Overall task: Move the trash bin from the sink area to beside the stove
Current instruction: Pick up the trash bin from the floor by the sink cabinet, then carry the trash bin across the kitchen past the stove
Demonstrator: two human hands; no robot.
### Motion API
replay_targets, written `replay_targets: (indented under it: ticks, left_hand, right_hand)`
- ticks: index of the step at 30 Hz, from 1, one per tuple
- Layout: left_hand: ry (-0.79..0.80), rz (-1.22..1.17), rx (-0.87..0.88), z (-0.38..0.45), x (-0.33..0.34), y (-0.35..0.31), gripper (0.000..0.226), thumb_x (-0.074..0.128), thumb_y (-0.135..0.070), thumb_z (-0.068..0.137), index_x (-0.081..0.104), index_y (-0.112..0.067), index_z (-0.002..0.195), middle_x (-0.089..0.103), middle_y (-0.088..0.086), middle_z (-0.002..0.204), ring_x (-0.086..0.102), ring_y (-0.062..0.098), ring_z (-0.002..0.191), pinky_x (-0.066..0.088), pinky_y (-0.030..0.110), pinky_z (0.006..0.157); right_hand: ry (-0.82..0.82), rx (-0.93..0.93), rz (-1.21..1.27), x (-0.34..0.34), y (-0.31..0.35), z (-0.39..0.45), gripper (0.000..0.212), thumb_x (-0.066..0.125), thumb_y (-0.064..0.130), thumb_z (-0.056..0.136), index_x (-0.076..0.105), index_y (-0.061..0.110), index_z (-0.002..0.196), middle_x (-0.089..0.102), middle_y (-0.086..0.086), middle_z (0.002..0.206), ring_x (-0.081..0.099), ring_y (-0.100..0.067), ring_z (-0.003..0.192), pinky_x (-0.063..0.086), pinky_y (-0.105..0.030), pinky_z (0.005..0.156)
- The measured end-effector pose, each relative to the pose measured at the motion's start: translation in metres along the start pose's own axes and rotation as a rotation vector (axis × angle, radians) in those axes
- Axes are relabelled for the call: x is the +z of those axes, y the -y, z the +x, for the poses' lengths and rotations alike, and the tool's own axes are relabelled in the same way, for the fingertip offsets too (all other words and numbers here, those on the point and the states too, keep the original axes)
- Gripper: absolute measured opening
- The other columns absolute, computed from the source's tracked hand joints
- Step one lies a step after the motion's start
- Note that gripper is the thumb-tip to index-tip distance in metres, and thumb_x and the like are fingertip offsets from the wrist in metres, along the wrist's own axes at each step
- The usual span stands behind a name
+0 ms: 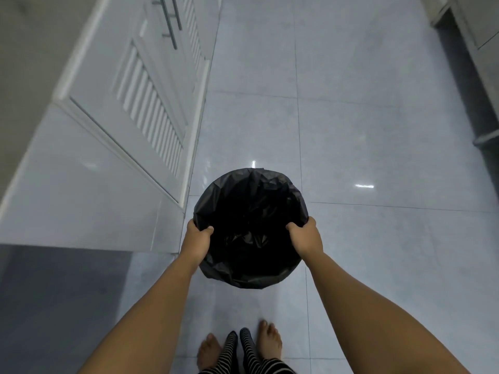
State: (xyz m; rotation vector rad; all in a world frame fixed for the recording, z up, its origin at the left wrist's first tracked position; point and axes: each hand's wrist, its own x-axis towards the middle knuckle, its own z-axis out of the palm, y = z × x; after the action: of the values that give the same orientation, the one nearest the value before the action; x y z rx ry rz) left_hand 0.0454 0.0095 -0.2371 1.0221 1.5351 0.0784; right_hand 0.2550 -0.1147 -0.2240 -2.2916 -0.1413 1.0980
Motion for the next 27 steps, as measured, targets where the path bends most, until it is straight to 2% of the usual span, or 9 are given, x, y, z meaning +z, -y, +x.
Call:
replay_targets:
  ticks: [2, 7, 14, 23, 27]
  left_hand:
    - [0.004, -0.007, -0.005, -0.026, -0.008, -0.022, 0.055, 0.051, -0.020, 0.099, 0.035, -0.013, 0.151, 0.055, 0.014, 0.143, 0.055, 0.035, 0.128, 0.044, 0.046, 0.109]
    - [0.008, -0.026, 0.006, -0.093, -0.024, -0.080, 0.054, 0.052, -0.017, 0.098, 0.036, -0.008, 0.149, 0.056, 0.015, 0.140, 0.056, 0.036, 0.126, 0.044, 0.039, 0.101]
    - [0.003, -0.034, 0.026, -0.172, -0.035, -0.144, 0.053, 0.053, -0.016, 0.096, 0.040, -0.006, 0.147, 0.058, 0.018, 0.138, 0.058, 0.037, 0.123, 0.046, 0.042, 0.101]
    - [-0.017, -0.018, 0.032, -0.228, -0.023, -0.202, 0.056, 0.053, -0.024, 0.094, 0.040, -0.007, 0.146, 0.059, 0.018, 0.136, 0.059, 0.038, 0.121, 0.047, 0.049, 0.105]
    - [-0.014, -0.005, 0.075, -0.238, -0.014, -0.230, 0.055, 0.050, -0.028, 0.095, 0.041, -0.011, 0.147, 0.059, 0.016, 0.137, 0.059, 0.037, 0.121, 0.046, 0.052, 0.106]
  right_hand:
    - [0.003, -0.008, 0.002, -0.021, 0.021, -0.023, 0.058, 0.055, 0.026, 0.087, 0.038, 0.011, 0.141, 0.056, -0.003, 0.114, 0.055, -0.025, 0.097, 0.046, -0.037, 0.083]
    - [0.004, -0.038, 0.008, -0.075, 0.073, -0.079, 0.057, 0.054, 0.024, 0.088, 0.038, 0.010, 0.140, 0.055, -0.003, 0.112, 0.054, -0.025, 0.095, 0.043, -0.035, 0.079]
    - [0.014, -0.054, 0.018, -0.141, 0.127, -0.138, 0.056, 0.054, 0.025, 0.088, 0.037, 0.009, 0.140, 0.054, -0.005, 0.108, 0.055, -0.025, 0.093, 0.043, -0.035, 0.076]
    - [0.032, -0.059, 0.026, -0.207, 0.165, -0.162, 0.059, 0.055, 0.028, 0.087, 0.037, 0.008, 0.140, 0.055, -0.008, 0.112, 0.055, -0.029, 0.097, 0.046, -0.039, 0.081]
    - [0.027, -0.072, 0.021, -0.230, 0.177, -0.157, 0.061, 0.055, 0.029, 0.088, 0.037, 0.006, 0.141, 0.058, -0.013, 0.127, 0.054, -0.028, 0.097, 0.046, -0.039, 0.083]
